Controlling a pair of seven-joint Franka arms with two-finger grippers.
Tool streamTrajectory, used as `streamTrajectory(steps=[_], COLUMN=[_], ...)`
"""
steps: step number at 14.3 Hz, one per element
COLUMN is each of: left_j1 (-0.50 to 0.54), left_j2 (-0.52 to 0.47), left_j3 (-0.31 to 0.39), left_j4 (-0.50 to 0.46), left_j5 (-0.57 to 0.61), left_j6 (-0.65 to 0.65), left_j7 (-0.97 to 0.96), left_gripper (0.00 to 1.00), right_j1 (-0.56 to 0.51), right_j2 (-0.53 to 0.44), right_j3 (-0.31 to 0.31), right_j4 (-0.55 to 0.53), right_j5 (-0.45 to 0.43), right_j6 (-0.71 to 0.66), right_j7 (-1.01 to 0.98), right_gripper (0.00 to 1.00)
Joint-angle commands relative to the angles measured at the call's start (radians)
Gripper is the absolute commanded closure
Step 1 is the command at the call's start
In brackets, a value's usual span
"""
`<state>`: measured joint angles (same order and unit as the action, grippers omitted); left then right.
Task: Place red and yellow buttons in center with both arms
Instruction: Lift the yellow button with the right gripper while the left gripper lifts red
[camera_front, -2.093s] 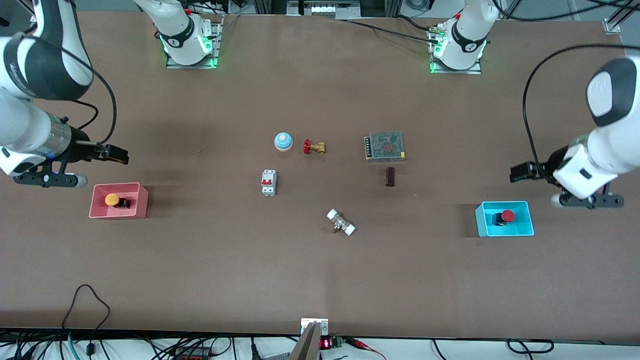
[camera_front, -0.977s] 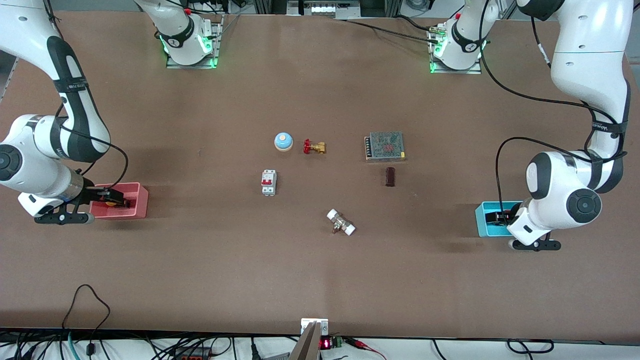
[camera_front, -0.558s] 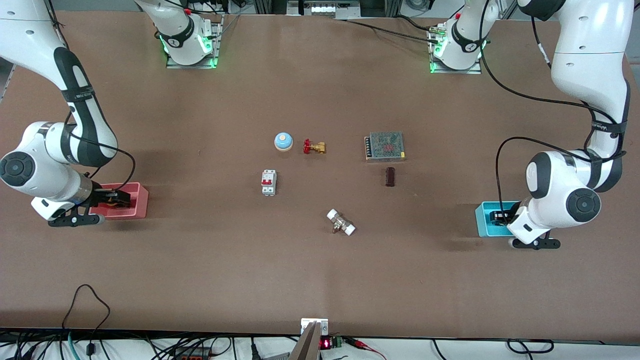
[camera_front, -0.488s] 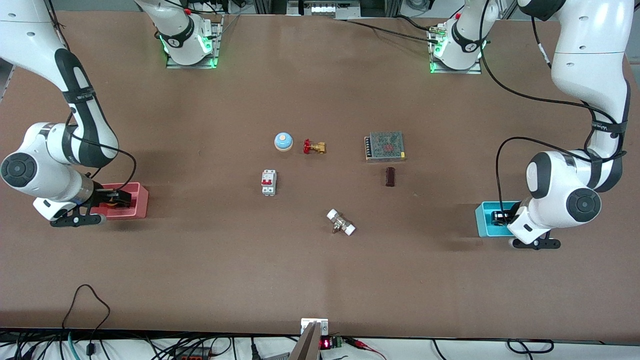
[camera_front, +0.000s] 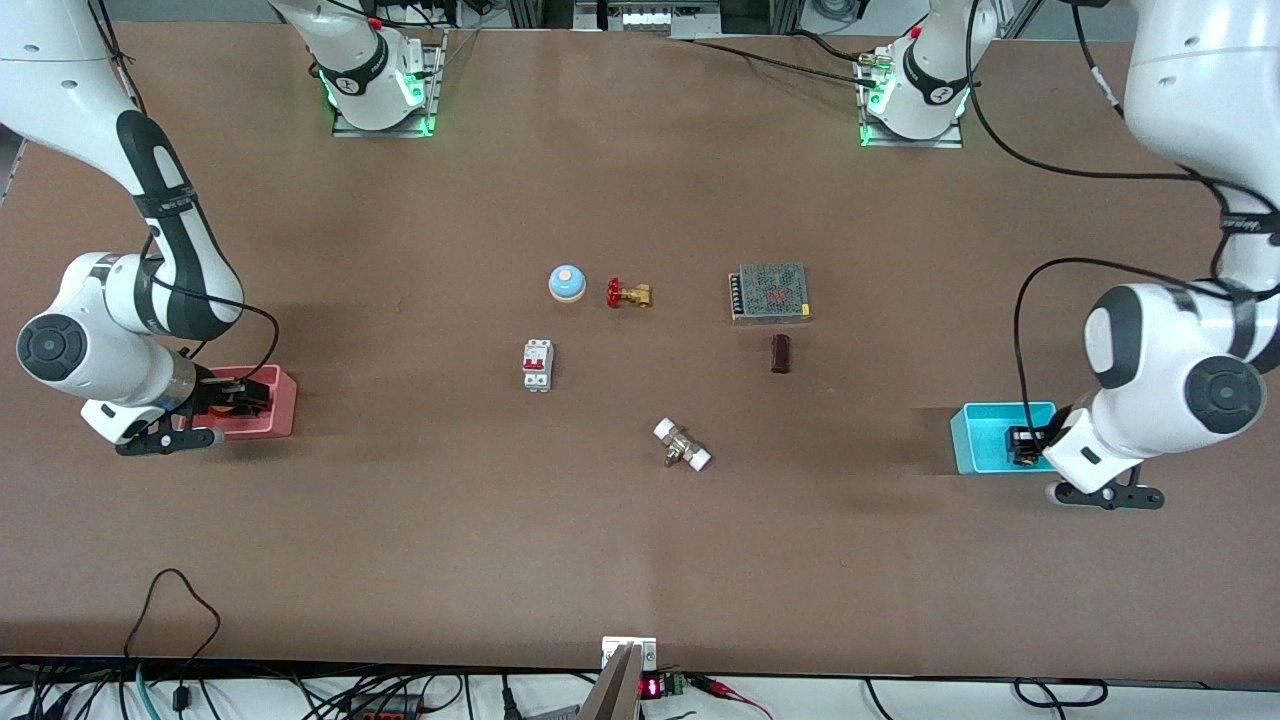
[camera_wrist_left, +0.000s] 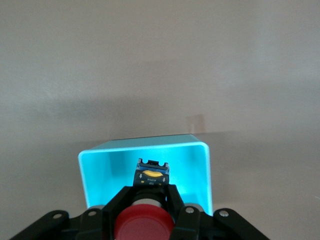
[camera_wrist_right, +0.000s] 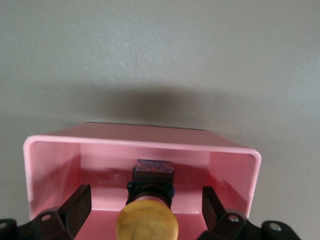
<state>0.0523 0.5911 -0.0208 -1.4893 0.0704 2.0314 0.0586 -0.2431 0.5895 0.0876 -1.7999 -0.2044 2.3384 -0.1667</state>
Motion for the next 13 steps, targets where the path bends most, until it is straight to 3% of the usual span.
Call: streamTrajectory(steps=[1,2,4,6,9,11,13], left_j1=[-0.072,-0.109,-0.198,-0.267,-0.324,-0.389,-0.416], left_j2=[-0.005,-0.002,0.025,0.077,0.159,0.183,0.197], left_j3=[-0.007,-0.007,-0.008,-0.01,-0.008,0.002,0.004], left_j4=[0.107,0.11,0.109,0.118,0.143,0.13,0.126], left_j5=[0.012,0.011,0.011,-0.035,-0.188,-0.195,-0.193], left_j6=[-0.124,-0.125,-0.119,-0.111,-0.021,0.07,0.087], left_j7=[-0.003,-0.043,-0.205,-0.305,-0.399,-0.477,-0.538], left_gripper=[0.8,0.8,0.78,0.78,0.77,0.77,0.77], right_j1=[-0.009,-0.009,-0.01,-0.013,-0.013,-0.013,-0.01], right_j2=[0.001,0.001,0.0,0.0,-0.01,-0.054,-0.137], right_j3=[0.003,0.003,0.001,0.001,-0.002,-0.002,0.0], right_j4=[-0.007,-0.007,-0.007,-0.018,-0.018,-0.016,-0.009], right_j5=[-0.017,-0.017,-0.017,-0.017,-0.015,-0.015,0.003], right_j6=[0.013,0.01,0.005,0.004,0.004,-0.011,-0.138], right_j7=[-0.017,-0.019,-0.039,-0.045,-0.045,-0.045,-0.037], right_gripper=[0.24,0.35,0.73,0.97,1.0,1.0,1.0])
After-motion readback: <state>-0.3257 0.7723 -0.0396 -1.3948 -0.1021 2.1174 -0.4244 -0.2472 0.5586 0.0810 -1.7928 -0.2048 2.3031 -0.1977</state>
